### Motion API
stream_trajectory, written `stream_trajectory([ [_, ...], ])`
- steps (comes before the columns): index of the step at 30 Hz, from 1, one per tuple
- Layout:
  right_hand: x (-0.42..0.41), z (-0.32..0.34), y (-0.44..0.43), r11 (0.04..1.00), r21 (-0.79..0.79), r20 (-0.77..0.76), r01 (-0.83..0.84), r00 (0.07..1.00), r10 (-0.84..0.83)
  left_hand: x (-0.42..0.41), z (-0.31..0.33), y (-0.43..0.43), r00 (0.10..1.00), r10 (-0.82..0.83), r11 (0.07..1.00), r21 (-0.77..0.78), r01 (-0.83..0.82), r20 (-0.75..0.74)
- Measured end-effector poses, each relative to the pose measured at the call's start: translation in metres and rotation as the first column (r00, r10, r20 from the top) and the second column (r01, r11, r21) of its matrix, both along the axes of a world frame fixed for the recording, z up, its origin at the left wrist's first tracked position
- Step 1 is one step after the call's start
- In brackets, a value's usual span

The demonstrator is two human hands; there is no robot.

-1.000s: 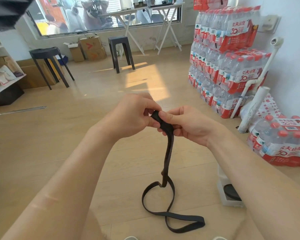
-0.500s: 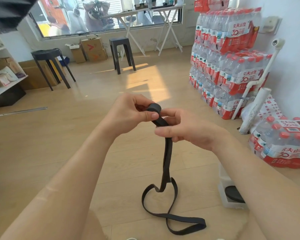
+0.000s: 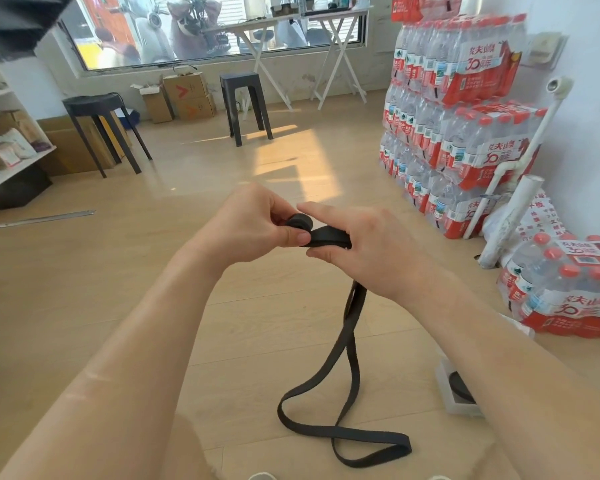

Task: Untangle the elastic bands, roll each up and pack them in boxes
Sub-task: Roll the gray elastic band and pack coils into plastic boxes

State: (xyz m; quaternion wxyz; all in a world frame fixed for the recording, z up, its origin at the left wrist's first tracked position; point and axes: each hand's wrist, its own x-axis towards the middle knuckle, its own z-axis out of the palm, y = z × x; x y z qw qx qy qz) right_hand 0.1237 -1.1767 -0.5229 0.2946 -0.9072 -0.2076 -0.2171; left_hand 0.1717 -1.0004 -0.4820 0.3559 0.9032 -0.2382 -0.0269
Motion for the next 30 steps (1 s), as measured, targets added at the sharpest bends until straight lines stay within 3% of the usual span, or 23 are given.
stream_trajectory([
  [8, 0.001, -0.001, 0.001, 0.984, -0.169, 0.006, -0.054, 0.998, 0.055, 0.004, -0.006, 0.003, 0.979, -0.091, 0.994, 0.050, 0.102, -0.183],
  [13, 0.001, -0.002, 0.001, 0.997, 0.009, -0.052, -0.078, 0.996, 0.078, 0.002, -0.008, 0.006, 0.966, -0.113, 0.993, -0.014, 0.113, -0.234],
  [16, 0.001, 0.003, -0.005, 0.980, 0.197, -0.107, 0.000, 0.994, 0.021, -0.002, -0.010, -0.001, 0.984, -0.121, 0.991, -0.078, 0.111, -0.134],
  [19, 0.003, 0.006, -0.011, 0.908, 0.415, -0.230, 0.062, 0.972, 0.039, -0.007, -0.013, -0.008, 0.978, -0.161, 0.986, -0.016, 0.164, 0.129],
  [22, 0.005, 0.007, -0.016, 0.853, 0.517, -0.304, 0.070, 0.947, 0.106, -0.010, -0.016, -0.016, 0.843, -0.224, 0.968, 0.209, 0.136, 0.489],
  [24, 0.004, 0.007, -0.018, 0.854, 0.518, -0.347, 0.057, 0.926, 0.149, -0.011, -0.015, -0.020, 0.753, -0.232, 0.969, 0.216, 0.122, 0.616],
  [27, 0.003, 0.010, -0.021, 0.840, 0.538, -0.410, 0.066, 0.892, 0.193, -0.014, -0.016, -0.023, 0.718, -0.240, 0.968, 0.219, 0.123, 0.654],
  [30, 0.002, 0.012, -0.025, 0.842, 0.534, -0.483, 0.077, 0.845, 0.228, -0.016, -0.014, -0.024, 0.768, -0.233, 0.965, 0.239, 0.108, 0.597],
])
